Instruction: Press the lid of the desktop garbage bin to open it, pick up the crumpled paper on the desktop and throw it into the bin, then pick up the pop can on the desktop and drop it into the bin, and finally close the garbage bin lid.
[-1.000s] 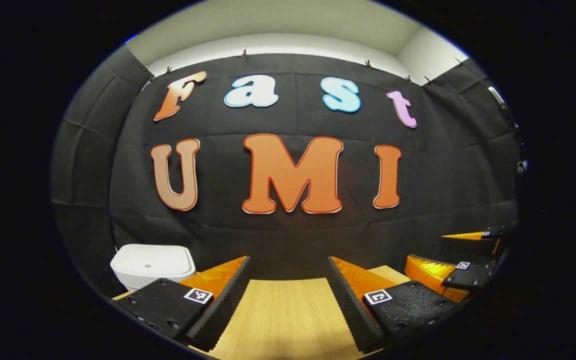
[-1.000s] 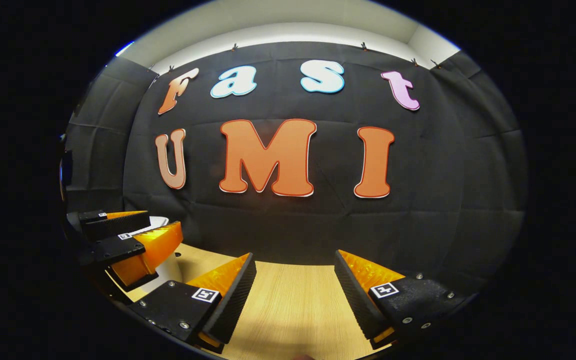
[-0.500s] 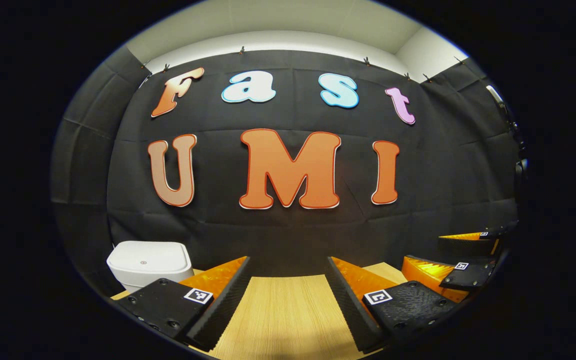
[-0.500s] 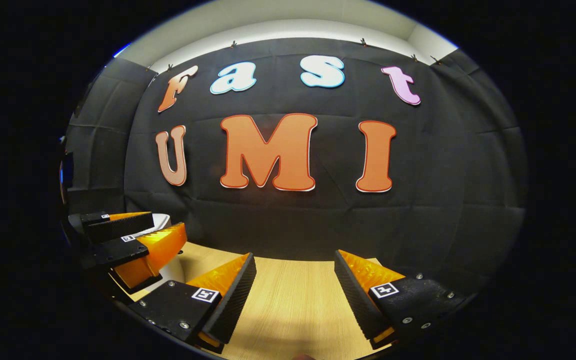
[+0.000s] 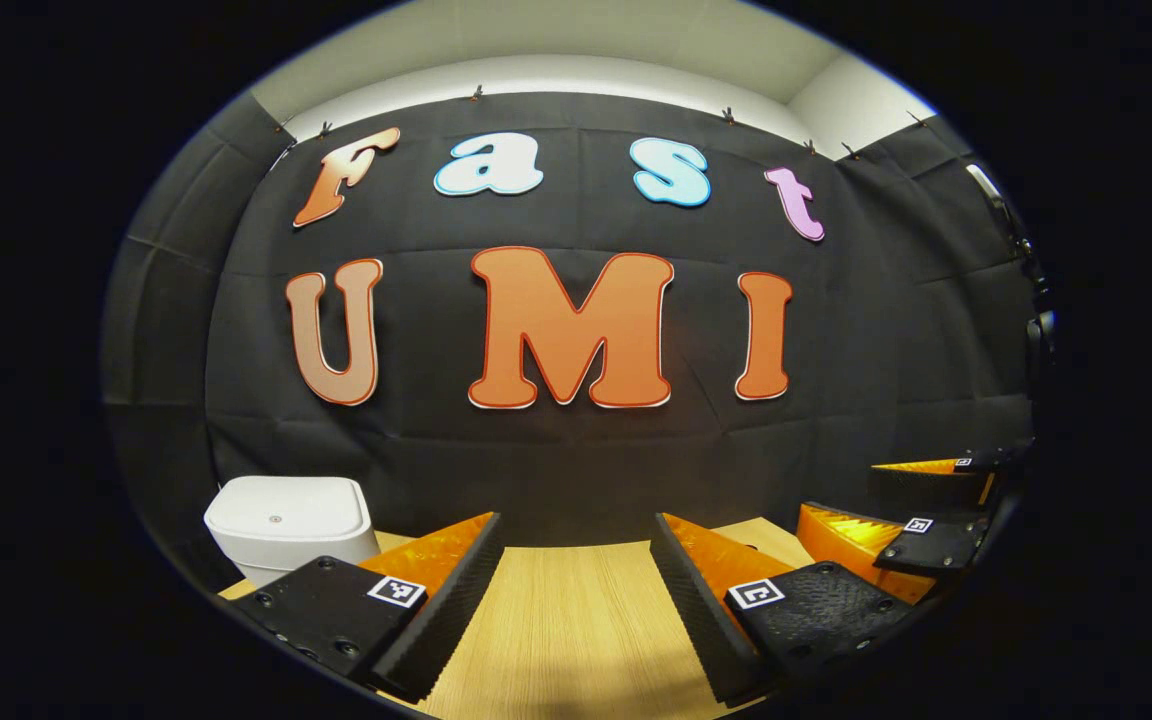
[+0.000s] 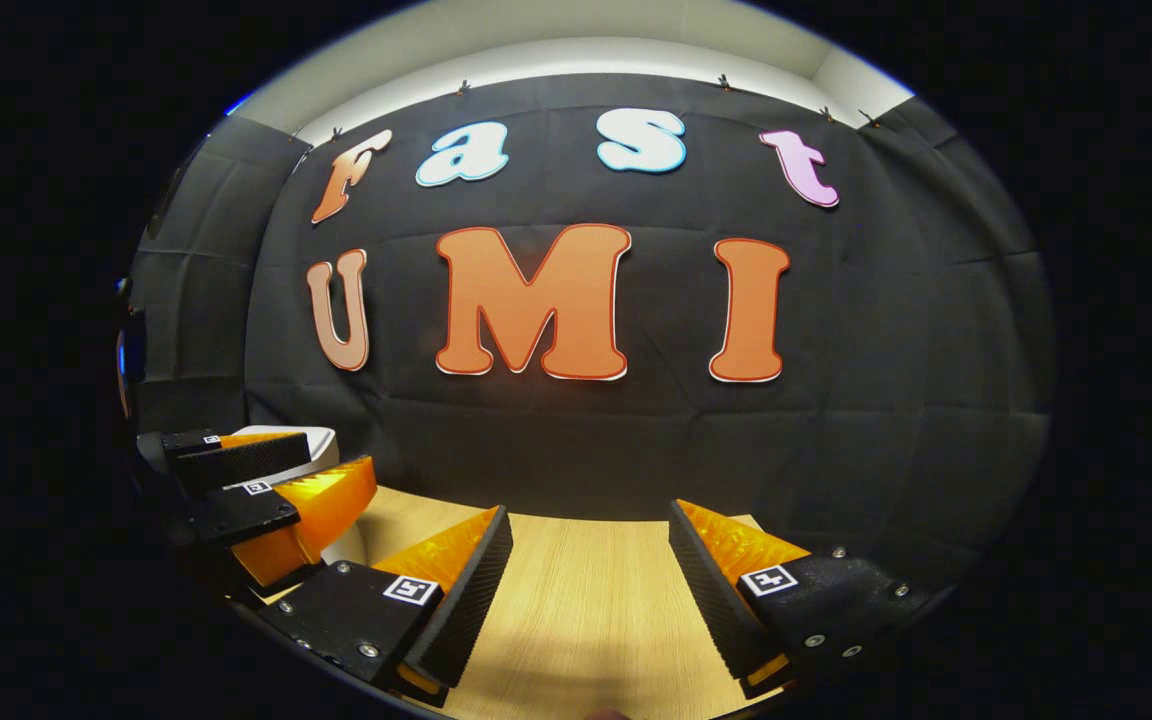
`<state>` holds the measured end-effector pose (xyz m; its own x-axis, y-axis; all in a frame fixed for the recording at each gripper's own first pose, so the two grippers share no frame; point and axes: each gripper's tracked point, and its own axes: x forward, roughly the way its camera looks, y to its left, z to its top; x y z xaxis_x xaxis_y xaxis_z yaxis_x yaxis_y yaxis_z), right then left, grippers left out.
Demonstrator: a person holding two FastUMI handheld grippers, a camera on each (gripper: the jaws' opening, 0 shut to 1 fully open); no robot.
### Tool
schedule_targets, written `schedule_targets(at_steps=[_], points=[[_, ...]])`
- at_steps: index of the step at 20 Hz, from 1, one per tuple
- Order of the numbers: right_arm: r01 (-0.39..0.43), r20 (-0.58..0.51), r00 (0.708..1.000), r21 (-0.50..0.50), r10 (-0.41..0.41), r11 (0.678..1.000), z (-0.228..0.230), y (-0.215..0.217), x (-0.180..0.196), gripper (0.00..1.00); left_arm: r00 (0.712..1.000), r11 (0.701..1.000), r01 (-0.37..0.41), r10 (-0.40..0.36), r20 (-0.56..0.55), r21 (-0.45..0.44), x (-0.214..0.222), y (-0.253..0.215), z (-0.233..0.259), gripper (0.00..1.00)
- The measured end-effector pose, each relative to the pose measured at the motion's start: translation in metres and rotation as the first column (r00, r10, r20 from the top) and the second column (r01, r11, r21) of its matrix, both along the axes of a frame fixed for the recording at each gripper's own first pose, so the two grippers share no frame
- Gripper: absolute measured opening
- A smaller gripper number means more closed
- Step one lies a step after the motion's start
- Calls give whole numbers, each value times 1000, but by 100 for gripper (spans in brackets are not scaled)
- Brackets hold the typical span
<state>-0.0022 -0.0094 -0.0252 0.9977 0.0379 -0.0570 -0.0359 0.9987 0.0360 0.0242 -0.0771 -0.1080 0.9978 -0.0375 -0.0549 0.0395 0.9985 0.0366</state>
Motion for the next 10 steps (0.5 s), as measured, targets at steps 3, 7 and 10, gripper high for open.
schedule_targets(at_steps=[3,7,10], points=[[5,-2,1000,2,-5,1000,-1,-1,0,94,1000,1000,-3,3,-4,1,0,-1,-2,94],[3,-11,1000,5,-3,1000,-3,1,-2,94,1000,1000,4,-4,-2,-20,-3,-2,0,94],[3,-11,1000,2,-3,1000,-4,2,-3,94,1000,1000,-2,2,-2,-17,-4,0,-1,94]])
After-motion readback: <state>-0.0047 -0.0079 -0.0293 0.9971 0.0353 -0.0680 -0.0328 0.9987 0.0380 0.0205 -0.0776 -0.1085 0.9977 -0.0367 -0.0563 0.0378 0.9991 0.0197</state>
